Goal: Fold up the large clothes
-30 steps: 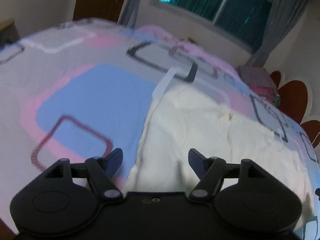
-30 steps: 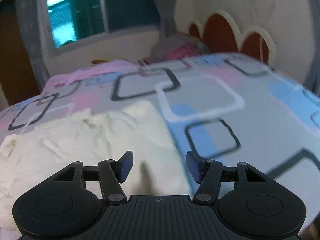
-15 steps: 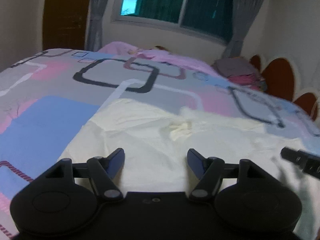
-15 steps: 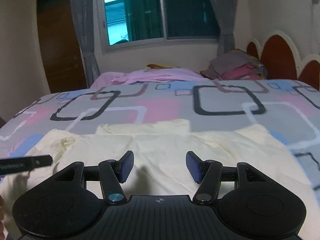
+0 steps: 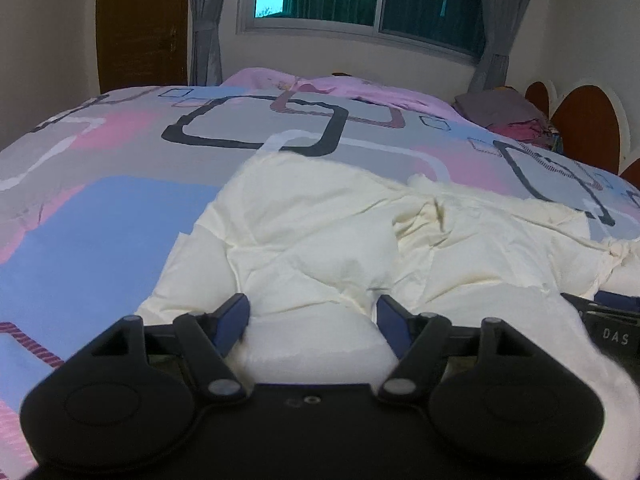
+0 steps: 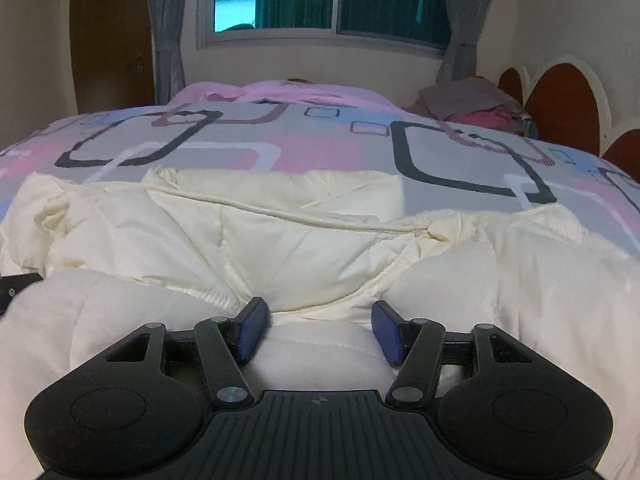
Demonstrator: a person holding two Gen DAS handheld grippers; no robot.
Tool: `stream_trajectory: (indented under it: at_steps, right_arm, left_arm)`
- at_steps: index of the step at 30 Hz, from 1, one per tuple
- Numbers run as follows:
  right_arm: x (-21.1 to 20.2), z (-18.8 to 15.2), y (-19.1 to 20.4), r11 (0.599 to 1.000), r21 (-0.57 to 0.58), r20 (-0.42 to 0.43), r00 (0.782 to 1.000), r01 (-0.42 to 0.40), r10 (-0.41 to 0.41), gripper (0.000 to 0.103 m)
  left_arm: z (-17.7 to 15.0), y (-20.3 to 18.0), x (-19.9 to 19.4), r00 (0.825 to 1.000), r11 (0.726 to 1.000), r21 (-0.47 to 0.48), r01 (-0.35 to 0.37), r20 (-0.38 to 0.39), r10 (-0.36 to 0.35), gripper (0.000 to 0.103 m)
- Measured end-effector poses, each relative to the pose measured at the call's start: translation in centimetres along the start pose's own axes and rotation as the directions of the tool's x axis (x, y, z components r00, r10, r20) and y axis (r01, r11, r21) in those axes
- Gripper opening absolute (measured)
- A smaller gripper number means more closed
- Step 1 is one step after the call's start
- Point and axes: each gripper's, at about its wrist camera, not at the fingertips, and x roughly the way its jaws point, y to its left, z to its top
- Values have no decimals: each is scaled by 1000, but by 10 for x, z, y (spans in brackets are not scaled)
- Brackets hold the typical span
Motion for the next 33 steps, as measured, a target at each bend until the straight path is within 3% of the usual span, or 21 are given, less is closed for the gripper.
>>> stream_trajectory:
  at_steps: [3,6,9,16,17,19,22,26,33]
  right_arm:
    - [-28,9,-2,999,7,49,998,-46,46,58]
    - [-47,7,-4,995,37,49,995,-91,89,58]
    - [-57,4,-2,995,28,47,994,-98,97,58]
    - [-46,-6,17,997,-3,-23,996,-81,81,58]
    - [-41,-10,19,997,-17,-43,997,-72,72,58]
    - [-31,-14,21,997,-26,-66,996,-66,64,58]
    - [-21,-19,23,997,-48,-91,995,-56,51,58]
    - [-13,-22,22,998,-41,-103,994,-47,42,58]
    - [-8,-24,22,999,-24,-99,994,-42,40,58]
  left_arm:
    - [8,13,-17,1000,999,-48,21,-11,-22,72]
    - [10,29,-35,1000,996,-82,20,-1,-20,84]
    - [10,49,-47,1000,995,-99,5,-23,-8,89]
    - [-1,99,-46,993,979,-203,-16,-120,-9,88]
    - [-2,102,-42,991,977,-213,-3,-133,-26,86]
    - [-6,107,-30,977,969,-241,59,-186,-106,68]
    - [-11,106,-18,959,947,-297,124,-209,-191,51]
    - [-14,104,-9,949,933,-324,157,-211,-233,44]
    - [-9,111,-8,917,875,-427,229,-206,-341,15]
